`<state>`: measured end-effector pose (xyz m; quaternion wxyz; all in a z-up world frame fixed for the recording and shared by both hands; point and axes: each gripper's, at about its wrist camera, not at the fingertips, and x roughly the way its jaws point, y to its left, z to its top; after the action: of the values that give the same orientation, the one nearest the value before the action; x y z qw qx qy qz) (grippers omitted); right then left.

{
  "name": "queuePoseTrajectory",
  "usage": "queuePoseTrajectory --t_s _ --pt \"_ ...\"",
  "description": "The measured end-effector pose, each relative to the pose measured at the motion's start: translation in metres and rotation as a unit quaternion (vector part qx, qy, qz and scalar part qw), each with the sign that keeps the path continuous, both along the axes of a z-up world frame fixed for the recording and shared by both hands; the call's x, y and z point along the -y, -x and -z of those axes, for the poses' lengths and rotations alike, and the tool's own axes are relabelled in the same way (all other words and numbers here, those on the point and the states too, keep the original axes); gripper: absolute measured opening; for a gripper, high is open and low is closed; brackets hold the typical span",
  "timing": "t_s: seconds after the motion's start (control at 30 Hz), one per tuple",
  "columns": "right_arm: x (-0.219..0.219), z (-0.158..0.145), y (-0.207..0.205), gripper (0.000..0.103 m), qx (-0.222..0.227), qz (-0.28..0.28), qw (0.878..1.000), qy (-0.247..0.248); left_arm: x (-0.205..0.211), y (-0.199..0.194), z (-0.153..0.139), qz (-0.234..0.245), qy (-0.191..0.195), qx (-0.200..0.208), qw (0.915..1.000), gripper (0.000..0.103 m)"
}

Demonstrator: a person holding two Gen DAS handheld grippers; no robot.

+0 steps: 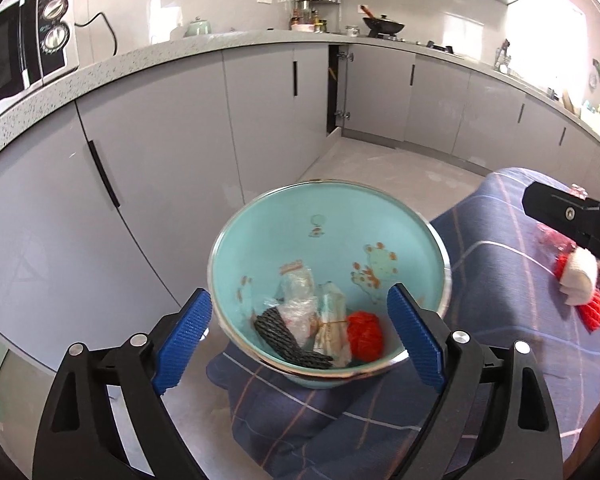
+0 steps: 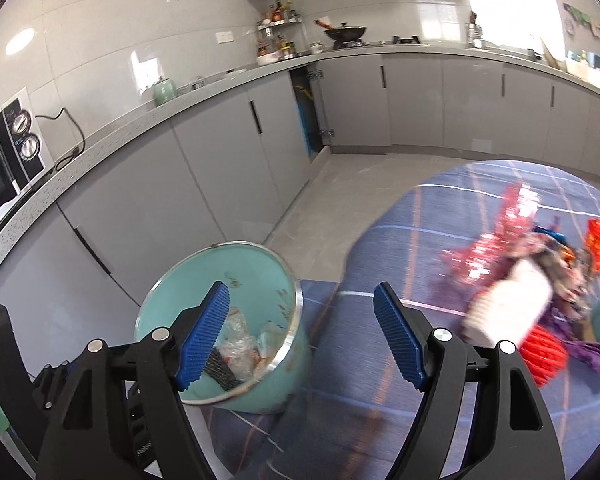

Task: Collect trash
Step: 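Withdraw both open tools from the bin back toward the table, then grasp the pink plastic bag with the left tool while the right tool grasps the white paper cup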

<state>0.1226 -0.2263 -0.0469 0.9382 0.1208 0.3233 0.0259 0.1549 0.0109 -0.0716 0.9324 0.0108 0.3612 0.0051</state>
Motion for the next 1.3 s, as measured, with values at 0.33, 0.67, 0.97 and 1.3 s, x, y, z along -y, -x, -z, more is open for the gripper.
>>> queuePoseTrajectory --t_s 0.33,0.67,0.97,1.3 --pt "0.058 0.003 0.042 0.079 0.005 0.058 0.998 -0.007 0.042 0.019 -0.011 0.027 -0.014 0.007 0.9995 0.092" --pt "0.088 0.005 0.078 0.079 0.011 0.085 0.996 -0.013 0.069 0.031 -0.021 0.054 -0.023 0.013 0.9982 0.092" --pt "0.13 0.009 0.117 0.079 0.009 0.137 0.99 -0.002 0.101 0.04 -0.017 0.091 -0.024 0.011 0.9955 0.092" --pt "0.184 0.019 0.143 0.079 -0.004 0.199 0.98 0.002 0.152 0.045 -0.01 0.152 -0.023 0.003 0.9881 0.092"
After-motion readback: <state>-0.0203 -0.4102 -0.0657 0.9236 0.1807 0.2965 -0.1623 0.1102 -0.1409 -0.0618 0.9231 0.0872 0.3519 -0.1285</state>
